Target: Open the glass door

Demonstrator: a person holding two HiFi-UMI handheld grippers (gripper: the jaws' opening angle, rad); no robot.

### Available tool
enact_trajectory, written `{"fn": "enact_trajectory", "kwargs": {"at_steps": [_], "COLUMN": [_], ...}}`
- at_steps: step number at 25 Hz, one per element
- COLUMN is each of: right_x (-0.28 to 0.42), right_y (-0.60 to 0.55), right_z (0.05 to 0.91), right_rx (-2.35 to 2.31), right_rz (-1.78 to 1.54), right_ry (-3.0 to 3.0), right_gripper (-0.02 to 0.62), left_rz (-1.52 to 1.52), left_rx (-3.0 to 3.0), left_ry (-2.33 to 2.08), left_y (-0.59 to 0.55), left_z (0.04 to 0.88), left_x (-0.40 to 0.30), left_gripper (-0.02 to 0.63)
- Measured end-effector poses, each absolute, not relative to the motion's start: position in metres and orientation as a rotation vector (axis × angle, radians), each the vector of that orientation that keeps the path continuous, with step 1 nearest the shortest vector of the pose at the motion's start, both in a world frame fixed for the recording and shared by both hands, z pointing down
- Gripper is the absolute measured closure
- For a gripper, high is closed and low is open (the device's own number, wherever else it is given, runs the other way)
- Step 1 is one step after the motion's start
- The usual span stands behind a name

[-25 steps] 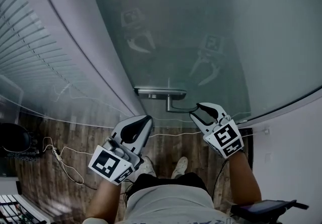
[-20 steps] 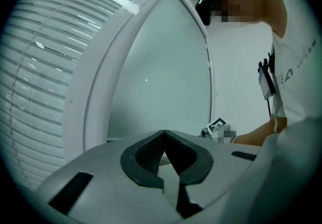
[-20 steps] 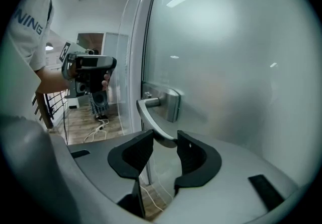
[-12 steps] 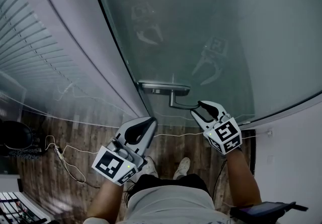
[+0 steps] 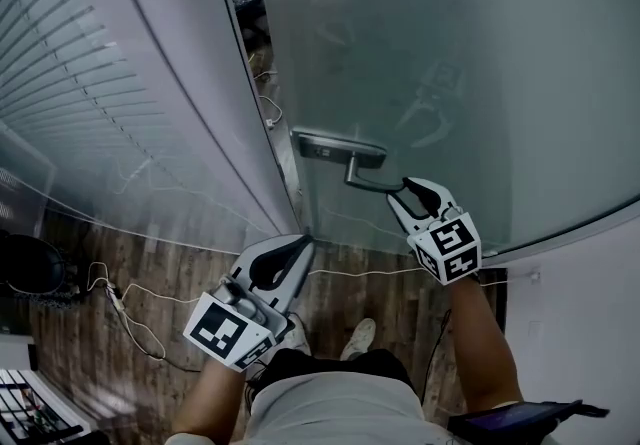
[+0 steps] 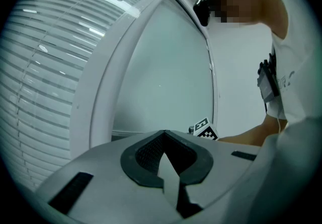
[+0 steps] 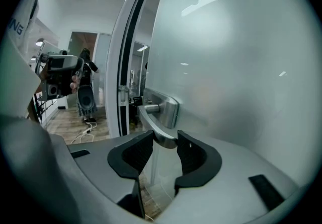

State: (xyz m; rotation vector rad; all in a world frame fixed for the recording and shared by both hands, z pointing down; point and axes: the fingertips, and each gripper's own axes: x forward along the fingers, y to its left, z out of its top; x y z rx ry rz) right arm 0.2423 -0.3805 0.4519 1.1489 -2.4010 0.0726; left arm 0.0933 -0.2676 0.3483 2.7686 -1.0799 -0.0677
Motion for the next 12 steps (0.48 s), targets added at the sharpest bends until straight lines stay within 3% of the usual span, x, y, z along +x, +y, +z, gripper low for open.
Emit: {"fn": "enact_trajectory", "kwargs": {"at_steps": [12], "right_x": [0.257], "right_y": [-0.438], "right_z": [0.452], "right_rx": [1.202], "right_rz": [0.079], "right_ry": [-2.379], "right_gripper": [0.449], "left_rz": [-0.093], "left_rx": [2.763], "left_ry": [-1.117], "left_y": [-0.268], "left_z": [0.347], "left_x": [0.097], "left_gripper": [0.606]}}
